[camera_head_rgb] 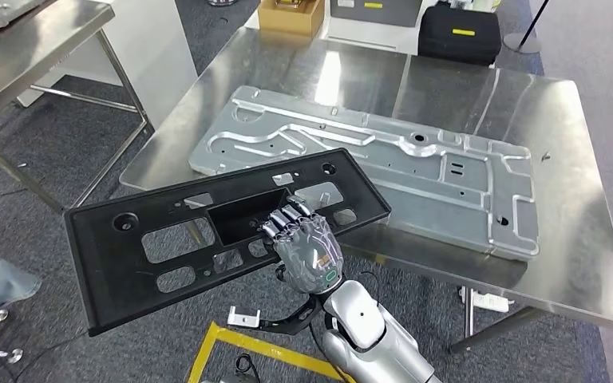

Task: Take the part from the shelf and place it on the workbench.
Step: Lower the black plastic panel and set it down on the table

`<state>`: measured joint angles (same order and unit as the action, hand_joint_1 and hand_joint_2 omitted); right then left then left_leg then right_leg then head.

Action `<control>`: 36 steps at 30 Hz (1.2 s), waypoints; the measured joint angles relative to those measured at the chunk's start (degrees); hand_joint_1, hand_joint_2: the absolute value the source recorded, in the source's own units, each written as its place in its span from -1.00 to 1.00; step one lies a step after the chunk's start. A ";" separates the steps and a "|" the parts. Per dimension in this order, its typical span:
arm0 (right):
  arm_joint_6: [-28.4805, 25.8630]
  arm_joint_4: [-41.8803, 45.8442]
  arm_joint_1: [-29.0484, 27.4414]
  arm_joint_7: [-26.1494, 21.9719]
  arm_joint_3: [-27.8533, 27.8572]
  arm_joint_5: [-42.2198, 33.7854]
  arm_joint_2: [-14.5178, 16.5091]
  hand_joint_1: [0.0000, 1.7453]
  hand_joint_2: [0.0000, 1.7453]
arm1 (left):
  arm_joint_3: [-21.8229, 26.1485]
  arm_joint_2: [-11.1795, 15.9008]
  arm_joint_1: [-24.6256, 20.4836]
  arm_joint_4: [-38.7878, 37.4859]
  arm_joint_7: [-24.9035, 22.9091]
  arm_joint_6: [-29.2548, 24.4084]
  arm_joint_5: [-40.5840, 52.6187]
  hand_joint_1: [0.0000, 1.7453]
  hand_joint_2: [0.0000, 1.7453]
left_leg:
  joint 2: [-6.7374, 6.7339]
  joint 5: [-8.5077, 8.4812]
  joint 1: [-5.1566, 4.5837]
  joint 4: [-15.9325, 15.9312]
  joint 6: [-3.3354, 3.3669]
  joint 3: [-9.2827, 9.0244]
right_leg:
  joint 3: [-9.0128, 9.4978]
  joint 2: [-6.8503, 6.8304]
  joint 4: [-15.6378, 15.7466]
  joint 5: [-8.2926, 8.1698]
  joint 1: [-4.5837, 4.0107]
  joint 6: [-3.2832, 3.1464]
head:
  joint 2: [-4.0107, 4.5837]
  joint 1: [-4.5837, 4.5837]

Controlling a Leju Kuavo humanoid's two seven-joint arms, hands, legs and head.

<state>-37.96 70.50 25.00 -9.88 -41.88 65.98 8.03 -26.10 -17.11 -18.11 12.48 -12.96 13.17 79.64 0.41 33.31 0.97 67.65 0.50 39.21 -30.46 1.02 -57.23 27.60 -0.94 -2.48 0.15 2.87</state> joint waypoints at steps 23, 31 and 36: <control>-0.51 1.77 0.23 0.33 0.11 -0.33 0.02 1.00 1.00 | -0.18 -0.22 -0.28 -0.20 0.21 0.07 0.27 -1.00 1.00 | 0.09 -2.89 -0.15 -6.46 -0.35 -10.65 | -7.32 -0.63 -1.10 -5.11 1.04 1.09 | 0.00 -0.01; -0.94 2.89 -0.69 0.39 1.86 2.03 0.73 1.00 1.00 | -0.57 -0.17 -0.24 -0.20 0.32 0.04 0.90 -1.00 1.00 | -0.02 -1.57 -0.17 -0.64 -0.30 0.24 | -1.54 -0.22 -0.80 -0.76 0.51 0.17 | 0.00 -0.03; -1.43 4.09 -0.89 0.17 4.06 2.21 1.86 1.00 1.00 | -0.88 -0.22 -0.19 -0.23 0.84 -0.09 1.19 -1.00 1.00 | 0.36 -10.80 -0.61 -7.70 0.90 -0.41 | -0.59 0.83 -2.26 2.19 0.12 1.54 | 0.00 0.03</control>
<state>-39.39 74.59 24.11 -9.71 -37.81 68.19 9.89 -26.98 -17.33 -18.30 12.25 -12.12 13.08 80.83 0.77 22.51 0.36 59.95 1.39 38.80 -31.05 1.85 -59.49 29.79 -0.82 -0.94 0.15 2.90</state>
